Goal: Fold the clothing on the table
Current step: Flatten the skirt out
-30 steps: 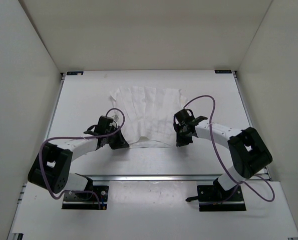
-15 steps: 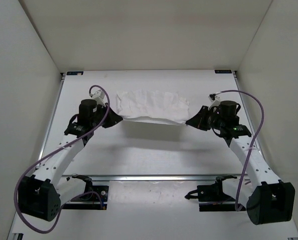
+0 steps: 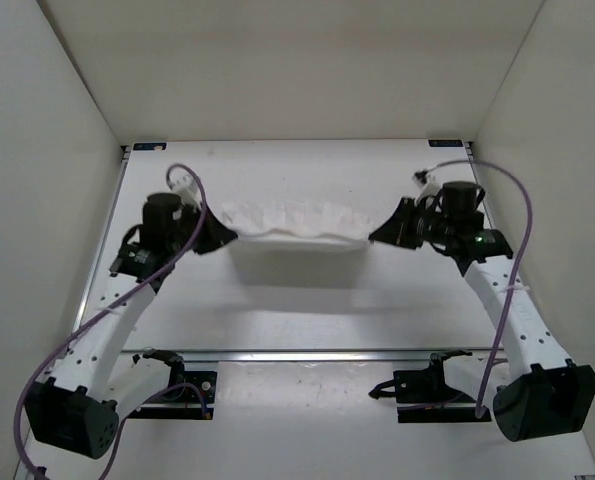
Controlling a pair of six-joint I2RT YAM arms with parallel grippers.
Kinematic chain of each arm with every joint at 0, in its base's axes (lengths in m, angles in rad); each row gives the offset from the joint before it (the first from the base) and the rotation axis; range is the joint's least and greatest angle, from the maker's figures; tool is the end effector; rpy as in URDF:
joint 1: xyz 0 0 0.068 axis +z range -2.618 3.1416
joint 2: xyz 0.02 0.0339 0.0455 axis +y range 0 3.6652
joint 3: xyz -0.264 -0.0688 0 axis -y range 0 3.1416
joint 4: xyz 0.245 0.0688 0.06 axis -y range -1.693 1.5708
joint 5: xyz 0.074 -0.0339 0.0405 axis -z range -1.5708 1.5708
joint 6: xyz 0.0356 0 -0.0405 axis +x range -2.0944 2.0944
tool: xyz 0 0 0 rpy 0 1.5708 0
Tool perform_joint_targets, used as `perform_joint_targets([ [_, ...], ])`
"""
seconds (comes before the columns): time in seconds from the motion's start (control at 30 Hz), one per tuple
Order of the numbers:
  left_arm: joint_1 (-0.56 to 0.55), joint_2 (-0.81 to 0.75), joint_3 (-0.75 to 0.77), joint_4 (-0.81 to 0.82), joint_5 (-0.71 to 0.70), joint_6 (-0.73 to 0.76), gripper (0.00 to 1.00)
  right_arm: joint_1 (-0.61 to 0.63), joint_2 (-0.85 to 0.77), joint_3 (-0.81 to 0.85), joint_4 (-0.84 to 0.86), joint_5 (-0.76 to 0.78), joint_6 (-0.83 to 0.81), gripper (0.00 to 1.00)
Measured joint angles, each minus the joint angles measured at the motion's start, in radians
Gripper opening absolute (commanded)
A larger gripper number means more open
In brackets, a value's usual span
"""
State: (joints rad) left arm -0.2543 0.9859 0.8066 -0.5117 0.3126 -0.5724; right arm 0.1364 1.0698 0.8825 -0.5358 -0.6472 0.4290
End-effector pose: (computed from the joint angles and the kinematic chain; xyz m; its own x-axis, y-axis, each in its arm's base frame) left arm 0.1997 -0.0632 0.2802 -0.7724 -0.3318 -0.5416 0.0599 0.8109 -0.5822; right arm 0.2169 0.0514 0.2906 -0.8276 0.2214 -0.5159 -0.2332 0.7003 0.6747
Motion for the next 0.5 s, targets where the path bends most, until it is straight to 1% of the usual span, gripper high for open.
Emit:
perform_joint_targets([
  [0.13,-0.008,0.013,0.365,-0.033,-0.040,0.019,0.00,0.011,-0.009,0.315,-0.014,0.013,-0.032,0.00],
  [0.23,-0.024,0.001,0.554,-0.035,-0.050,0.021,0.00,0.048,-0.046,0.465,-0.012,0.021,-0.041,0.00],
  [0.37,-0.024,0.000,0.683,-0.058,-0.042,0.018,0.00,0.080,-0.064,0.549,-0.024,0.006,-0.046,0.00],
  [0.43,-0.021,0.018,0.704,-0.059,-0.037,0.023,0.00,0.080,-0.052,0.563,-0.024,0.001,-0.051,0.00],
  [0.5,-0.003,0.064,0.705,-0.061,-0.025,0.031,0.00,0.079,0.003,0.576,-0.024,-0.013,-0.056,0.00],
])
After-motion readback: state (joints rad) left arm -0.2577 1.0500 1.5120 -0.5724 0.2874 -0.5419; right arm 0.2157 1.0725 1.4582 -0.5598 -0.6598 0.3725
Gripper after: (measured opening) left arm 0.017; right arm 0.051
